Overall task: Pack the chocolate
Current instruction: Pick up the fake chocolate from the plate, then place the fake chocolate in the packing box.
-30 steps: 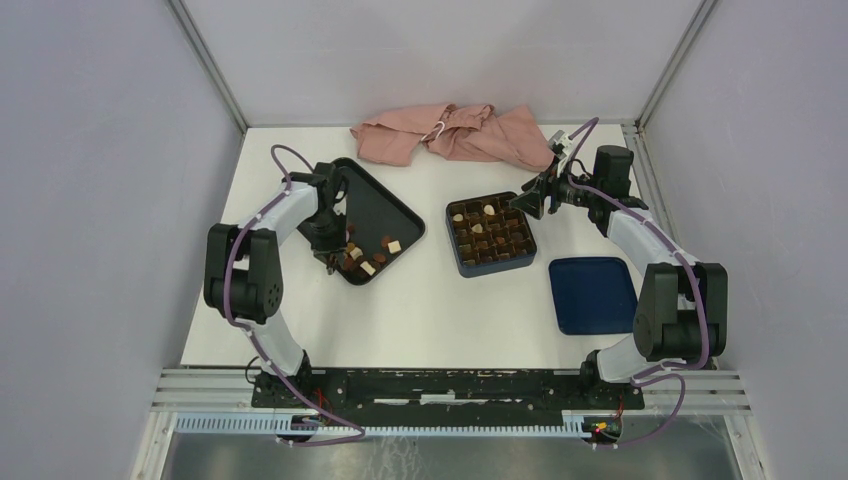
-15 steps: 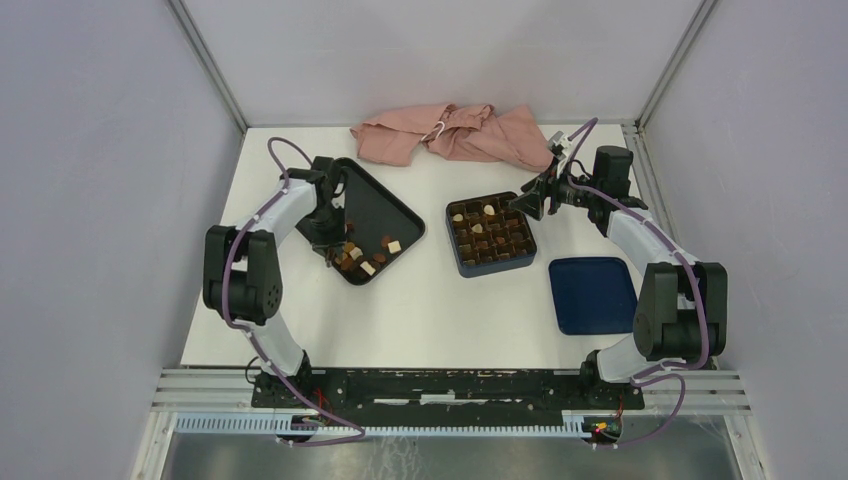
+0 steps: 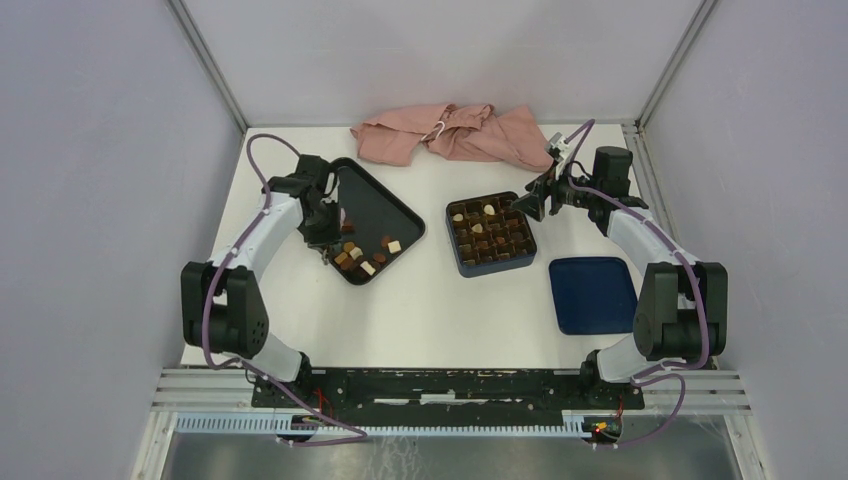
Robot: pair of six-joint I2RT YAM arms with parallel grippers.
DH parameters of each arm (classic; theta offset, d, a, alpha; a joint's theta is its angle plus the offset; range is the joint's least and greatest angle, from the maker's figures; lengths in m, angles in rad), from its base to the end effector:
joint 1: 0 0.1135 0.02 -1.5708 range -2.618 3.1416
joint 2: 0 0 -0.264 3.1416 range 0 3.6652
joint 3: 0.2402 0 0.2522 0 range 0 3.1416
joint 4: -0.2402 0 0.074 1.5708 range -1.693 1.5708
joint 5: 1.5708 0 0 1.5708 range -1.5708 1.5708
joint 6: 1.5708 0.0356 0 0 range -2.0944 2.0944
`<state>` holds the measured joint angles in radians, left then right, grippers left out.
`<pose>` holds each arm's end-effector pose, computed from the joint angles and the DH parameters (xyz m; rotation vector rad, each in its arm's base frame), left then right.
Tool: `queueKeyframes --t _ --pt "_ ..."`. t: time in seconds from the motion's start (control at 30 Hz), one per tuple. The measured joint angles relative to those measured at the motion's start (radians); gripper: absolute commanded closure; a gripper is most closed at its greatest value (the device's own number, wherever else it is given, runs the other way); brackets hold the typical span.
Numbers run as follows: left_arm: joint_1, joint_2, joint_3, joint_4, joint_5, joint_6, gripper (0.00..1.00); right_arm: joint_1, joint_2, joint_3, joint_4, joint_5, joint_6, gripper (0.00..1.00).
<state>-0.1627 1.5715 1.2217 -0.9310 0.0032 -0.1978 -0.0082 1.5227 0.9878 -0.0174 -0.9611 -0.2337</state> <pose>0.2982 -0.0491 0.2449 -0.0494 2.8554 -0.0793 0.3292 0.0265 0.2544 -0.7596 1.8168 0.8510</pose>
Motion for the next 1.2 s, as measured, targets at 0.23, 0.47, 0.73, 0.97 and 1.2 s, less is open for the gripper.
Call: queueKeyframes --t 0.23,0.47,0.73,0.97,1.2 --pt "0.0 -0.151 -0.1 0.052 0.062 -0.01 0.98 0.0 0.0 -0.004 0.0 0.092 -0.071 0.26" --pt "-0.002 -0.266 -0.176 0.133 0.194 -0.037 0.98 0.0 0.0 -0.017 0.013 0.136 -0.112 0.26" --pt "-0.111 -0.34 -0.234 0.266 0.312 -0.111 0.98 0.013 0.022 -0.016 0.018 0.196 -0.104 0.32" --pt "-0.204 -0.34 -0.249 0.336 0.317 -0.148 0.98 0.087 0.143 0.024 -0.013 0.43 -0.024 0.42" --pt "-0.237 -0.32 -0.261 0.374 0.314 -0.169 0.98 0.111 0.22 0.072 -0.021 0.569 0.082 0.54"
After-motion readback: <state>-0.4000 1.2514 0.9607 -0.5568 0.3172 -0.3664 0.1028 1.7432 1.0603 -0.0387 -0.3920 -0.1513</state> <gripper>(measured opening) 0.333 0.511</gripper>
